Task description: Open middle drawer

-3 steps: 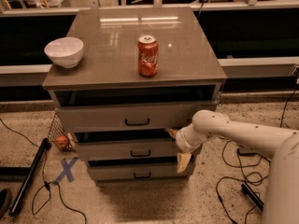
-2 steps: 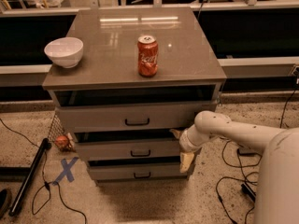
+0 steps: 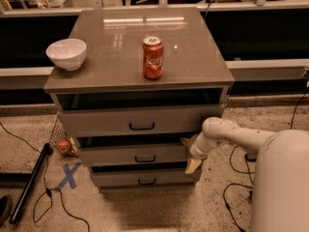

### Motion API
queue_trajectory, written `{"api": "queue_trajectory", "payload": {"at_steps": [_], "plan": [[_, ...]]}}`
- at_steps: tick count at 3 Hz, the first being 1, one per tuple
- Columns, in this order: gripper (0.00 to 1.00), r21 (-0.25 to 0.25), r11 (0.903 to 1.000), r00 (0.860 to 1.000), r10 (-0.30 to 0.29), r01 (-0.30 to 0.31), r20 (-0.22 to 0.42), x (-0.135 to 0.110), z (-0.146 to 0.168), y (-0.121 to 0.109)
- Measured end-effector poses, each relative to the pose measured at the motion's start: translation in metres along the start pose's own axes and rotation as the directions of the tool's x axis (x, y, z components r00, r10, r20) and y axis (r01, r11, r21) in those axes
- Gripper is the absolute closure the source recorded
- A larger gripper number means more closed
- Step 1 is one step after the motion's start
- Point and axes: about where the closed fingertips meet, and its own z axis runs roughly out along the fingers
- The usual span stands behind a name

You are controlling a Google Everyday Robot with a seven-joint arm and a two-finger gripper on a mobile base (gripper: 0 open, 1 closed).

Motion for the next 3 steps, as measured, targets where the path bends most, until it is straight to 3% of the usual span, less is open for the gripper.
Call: {"api": "queue_trajectory", "payload": {"at_steps": [1,2,3], "plan": [[0.37,-0.021,0.9997,1.0,0.012,-0.012,-0.001,0.001,-0.002,0.009],[0.46,-0.007,0.9997,0.999,0.024,-0.023,0.031,-0.008,-0.02,0.022],[0.46,-0.007,0.9997,0.999,0.024,-0.023,0.031,-0.009,-0.024,0.021]]}}
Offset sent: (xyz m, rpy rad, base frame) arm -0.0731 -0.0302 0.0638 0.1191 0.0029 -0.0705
